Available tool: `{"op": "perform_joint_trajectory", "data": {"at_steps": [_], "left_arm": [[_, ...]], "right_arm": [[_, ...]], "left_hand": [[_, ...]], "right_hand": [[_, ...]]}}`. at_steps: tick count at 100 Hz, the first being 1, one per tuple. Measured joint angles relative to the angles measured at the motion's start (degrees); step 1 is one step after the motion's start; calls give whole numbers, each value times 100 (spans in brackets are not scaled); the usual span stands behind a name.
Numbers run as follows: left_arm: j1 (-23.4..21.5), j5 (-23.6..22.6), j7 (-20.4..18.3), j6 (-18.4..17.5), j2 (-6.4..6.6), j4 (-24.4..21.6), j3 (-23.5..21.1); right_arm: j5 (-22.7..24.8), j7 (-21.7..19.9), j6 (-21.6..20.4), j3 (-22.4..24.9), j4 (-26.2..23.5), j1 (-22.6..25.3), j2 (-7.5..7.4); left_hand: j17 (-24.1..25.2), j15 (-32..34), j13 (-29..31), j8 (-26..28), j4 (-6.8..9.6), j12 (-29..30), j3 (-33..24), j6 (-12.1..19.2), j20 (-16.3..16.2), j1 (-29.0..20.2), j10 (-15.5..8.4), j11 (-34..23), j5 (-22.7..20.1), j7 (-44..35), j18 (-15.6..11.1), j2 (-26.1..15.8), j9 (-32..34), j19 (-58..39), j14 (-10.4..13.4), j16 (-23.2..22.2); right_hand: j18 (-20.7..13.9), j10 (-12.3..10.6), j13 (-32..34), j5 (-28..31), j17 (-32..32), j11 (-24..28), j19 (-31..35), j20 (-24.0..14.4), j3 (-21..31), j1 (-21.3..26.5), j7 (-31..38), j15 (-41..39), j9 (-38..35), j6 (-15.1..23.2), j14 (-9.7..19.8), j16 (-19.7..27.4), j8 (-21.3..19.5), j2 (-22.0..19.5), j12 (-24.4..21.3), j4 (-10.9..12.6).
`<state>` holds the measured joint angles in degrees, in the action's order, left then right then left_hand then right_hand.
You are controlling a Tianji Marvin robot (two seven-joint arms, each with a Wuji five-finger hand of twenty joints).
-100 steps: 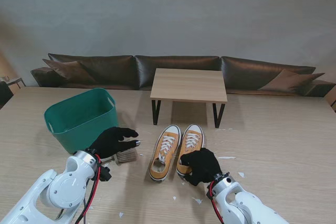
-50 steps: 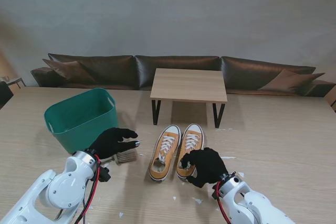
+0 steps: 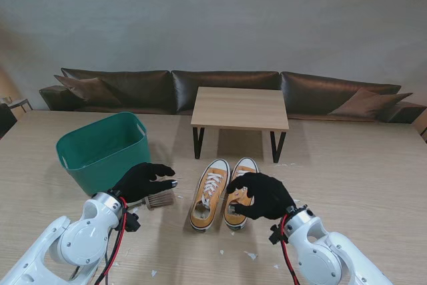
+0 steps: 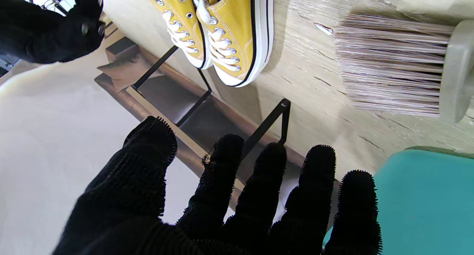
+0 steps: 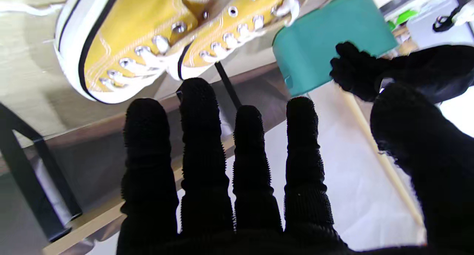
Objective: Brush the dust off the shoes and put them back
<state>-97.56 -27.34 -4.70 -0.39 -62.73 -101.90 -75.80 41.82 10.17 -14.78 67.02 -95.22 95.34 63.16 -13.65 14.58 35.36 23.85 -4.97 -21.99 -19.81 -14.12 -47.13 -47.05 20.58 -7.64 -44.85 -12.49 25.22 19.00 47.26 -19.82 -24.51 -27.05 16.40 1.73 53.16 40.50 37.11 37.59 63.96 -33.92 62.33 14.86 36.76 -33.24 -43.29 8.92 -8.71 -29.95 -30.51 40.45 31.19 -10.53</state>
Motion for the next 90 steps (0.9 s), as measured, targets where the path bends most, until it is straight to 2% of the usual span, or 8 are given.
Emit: {"op": "perform_joint_trajectory", "data": {"at_steps": [11,23,34,46,60,67,82,90], "left_arm": [[3,0,0,-18,1,9,3],[3,1,0,-22,2,19,6],[2,1,0,-22,2,19,11],[2,-11,10,3,8,19,54],[3,-53,-10,77,14,6,99],[-3,-196,4,248,13,-32,104],[-156,-970,-121,809,21,-301,-9],[-246,-985,-318,859,46,-397,-132]], "right_arm": [[-433,-292,199,159,-248,59,32],[-505,-444,276,326,-400,117,46],[-583,-296,475,395,-406,156,57],[-1081,277,564,358,-219,149,147],[-1007,-29,596,392,-80,112,187],[-982,50,585,380,-9,79,190],[-1119,179,527,370,97,24,208],[-1130,138,515,370,132,2,210]], "left_hand": [[0,0,-1,0,0,0,0,0,0,0,0,0,0,0,0,0,0,0,0,0],[0,0,-1,0,0,0,0,0,-3,0,0,1,0,0,0,0,0,1,0,0],[0,-14,-197,0,0,0,0,0,-6,0,1,6,-1,0,2,0,0,2,-10,-6],[0,-17,-132,0,0,8,0,0,-9,0,2,72,-1,0,2,0,-68,4,-11,-5],[24,-100,-293,0,0,1,2,2,-10,0,2,42,0,23,2,0,-141,65,-11,-10],[26,-79,-262,9,0,1,5,65,-10,40,2,47,109,75,2,0,-141,66,-14,-15],[87,-170,-403,-34,0,6,64,65,-10,5,2,57,271,145,2,0,-295,68,-8,-15],[-71,-53,-385,-59,0,6,65,65,-292,34,-3,60,255,146,2,0,-312,23,-8,-83]], "right_hand": [[11,26,-340,-121,-51,-215,-419,0,-315,0,-168,614,238,0,-41,286,57,-294,-234,121],[11,34,-503,-349,-70,-393,-642,63,-379,0,-309,945,337,0,-64,454,108,-433,-370,122],[13,57,-503,-349,-71,-393,-678,79,-431,3,-321,1002,337,-4,-66,464,110,-433,-425,159],[144,192,-517,-339,-84,-406,-678,81,-431,12,-338,1008,326,-101,-143,464,118,-433,-437,178],[145,203,-496,-285,-59,-450,-679,81,-431,13,-352,1010,325,-106,-144,464,164,-433,-438,178],[146,203,-496,-285,-72,-450,-679,81,-431,13,-352,1010,325,-106,-144,464,168,-433,-438,178],[146,226,-496,-285,-79,-450,-679,81,-431,13,-352,1010,325,-107,-144,464,169,-433,-438,178],[147,226,-496,-285,-79,-450,-679,81,-431,13,-352,1010,325,-107,-144,464,169,-433,-438,178]]}}
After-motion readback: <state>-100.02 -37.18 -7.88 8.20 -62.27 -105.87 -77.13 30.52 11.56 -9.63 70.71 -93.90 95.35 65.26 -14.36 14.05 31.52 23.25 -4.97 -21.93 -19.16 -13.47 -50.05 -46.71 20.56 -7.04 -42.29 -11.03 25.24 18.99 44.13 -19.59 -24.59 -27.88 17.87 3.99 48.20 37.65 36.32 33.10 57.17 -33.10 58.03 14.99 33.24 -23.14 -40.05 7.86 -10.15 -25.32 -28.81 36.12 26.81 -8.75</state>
